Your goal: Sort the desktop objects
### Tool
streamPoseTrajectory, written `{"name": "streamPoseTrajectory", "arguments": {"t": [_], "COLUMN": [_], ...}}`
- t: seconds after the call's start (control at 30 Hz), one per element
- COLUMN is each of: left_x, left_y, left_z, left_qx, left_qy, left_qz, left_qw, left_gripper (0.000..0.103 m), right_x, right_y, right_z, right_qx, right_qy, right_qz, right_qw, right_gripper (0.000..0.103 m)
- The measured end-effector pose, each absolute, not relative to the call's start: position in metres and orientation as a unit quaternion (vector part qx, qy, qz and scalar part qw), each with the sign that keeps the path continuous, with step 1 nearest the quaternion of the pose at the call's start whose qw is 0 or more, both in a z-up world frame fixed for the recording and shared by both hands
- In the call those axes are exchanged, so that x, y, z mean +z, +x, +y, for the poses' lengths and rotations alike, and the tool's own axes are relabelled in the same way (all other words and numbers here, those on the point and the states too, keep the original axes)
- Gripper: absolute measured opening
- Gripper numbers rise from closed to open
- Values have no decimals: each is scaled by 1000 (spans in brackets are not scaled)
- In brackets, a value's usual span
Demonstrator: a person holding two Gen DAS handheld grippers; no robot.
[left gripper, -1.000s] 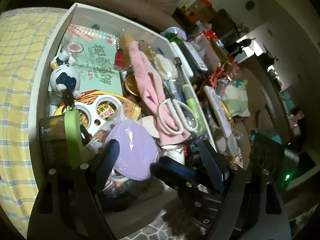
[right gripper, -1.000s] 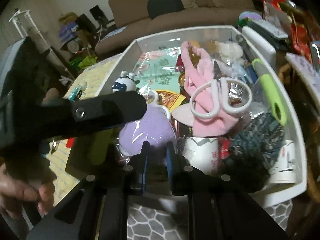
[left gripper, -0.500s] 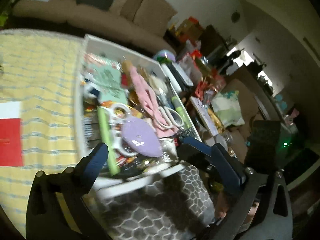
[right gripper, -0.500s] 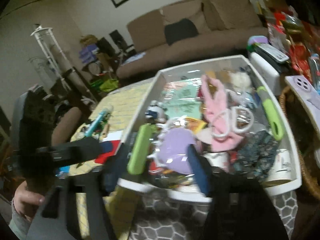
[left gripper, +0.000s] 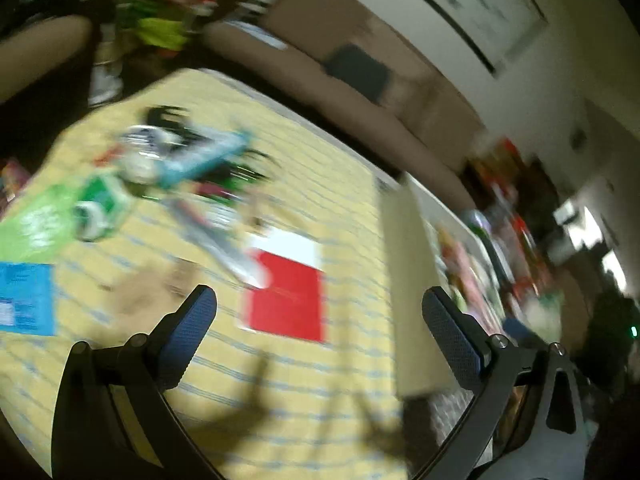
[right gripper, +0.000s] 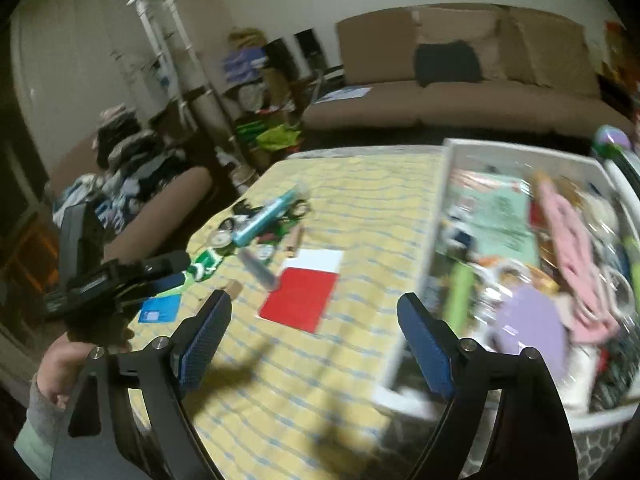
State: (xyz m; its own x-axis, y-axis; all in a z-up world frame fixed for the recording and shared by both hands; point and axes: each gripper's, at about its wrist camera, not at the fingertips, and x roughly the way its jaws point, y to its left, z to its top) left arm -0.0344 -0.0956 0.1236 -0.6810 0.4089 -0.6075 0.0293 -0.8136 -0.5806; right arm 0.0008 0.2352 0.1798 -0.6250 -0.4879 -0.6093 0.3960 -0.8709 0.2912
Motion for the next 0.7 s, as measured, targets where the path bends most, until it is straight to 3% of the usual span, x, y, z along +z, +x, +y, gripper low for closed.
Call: {"name": "streamPoseTrajectory", "arguments": {"t": [0.2, 0.37, 0.7], "left_x": [91, 70, 38], "left_y": [-37, -51, -83], "left_z": [-188, -223, -220], "left_qx": [868, 876, 883], "left_qy": [-366, -393, -425], "left_qz": [-334, -276, -195], "left_qw": [13, -43, -37], "left_gripper": [103, 103, 101], "right_x": [160, 127, 68], "right_y": [-34, -64, -111], "right_z": [150, 97, 46], "right_qx": [-887, -875, -861], "right_qy": [377, 396, 424], "right_qz": [-8, 34, 89], "right_qw": [268, 275, 267], "right_gripper": [87, 87, 85]}}
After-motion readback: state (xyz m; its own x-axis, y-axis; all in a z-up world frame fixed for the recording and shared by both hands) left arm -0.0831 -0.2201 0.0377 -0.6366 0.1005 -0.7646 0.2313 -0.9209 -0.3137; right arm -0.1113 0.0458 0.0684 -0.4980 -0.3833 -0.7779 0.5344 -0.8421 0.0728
